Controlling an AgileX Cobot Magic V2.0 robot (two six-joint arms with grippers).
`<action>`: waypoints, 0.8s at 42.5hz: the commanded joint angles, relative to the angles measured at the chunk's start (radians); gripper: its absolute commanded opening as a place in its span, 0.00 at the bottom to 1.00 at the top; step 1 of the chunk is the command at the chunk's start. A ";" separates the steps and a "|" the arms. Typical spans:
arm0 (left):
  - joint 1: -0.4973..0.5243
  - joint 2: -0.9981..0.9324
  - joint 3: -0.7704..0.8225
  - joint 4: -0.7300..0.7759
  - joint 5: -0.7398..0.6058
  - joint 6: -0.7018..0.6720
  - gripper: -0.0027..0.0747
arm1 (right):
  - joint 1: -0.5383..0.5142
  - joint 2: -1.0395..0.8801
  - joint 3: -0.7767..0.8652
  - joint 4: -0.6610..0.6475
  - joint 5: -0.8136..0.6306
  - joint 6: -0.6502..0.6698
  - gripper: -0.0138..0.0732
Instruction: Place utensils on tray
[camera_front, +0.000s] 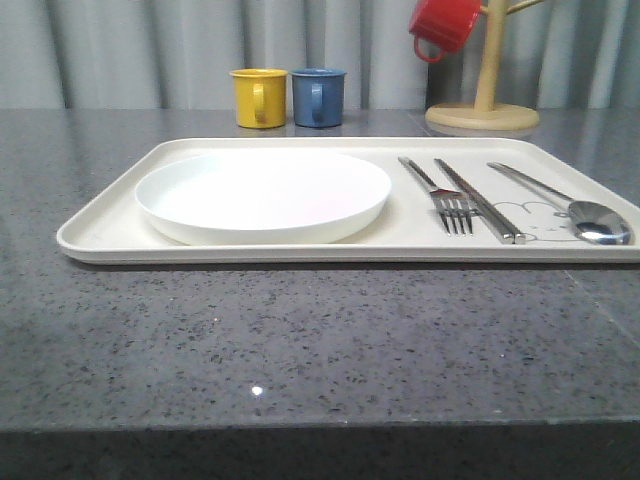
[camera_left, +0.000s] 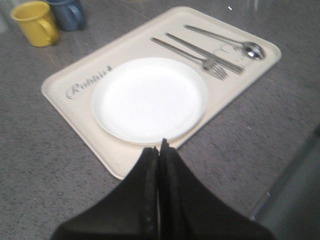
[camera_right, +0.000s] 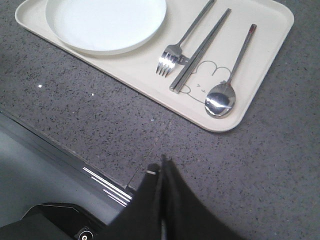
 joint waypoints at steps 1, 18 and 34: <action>0.093 -0.056 0.079 0.005 -0.222 0.000 0.01 | 0.001 0.003 -0.022 0.004 -0.058 -0.006 0.03; 0.481 -0.418 0.611 -0.092 -0.676 0.000 0.01 | 0.001 0.003 -0.022 0.004 -0.058 -0.006 0.03; 0.661 -0.598 0.763 -0.095 -0.715 0.000 0.01 | 0.001 0.003 -0.022 0.004 -0.058 -0.006 0.03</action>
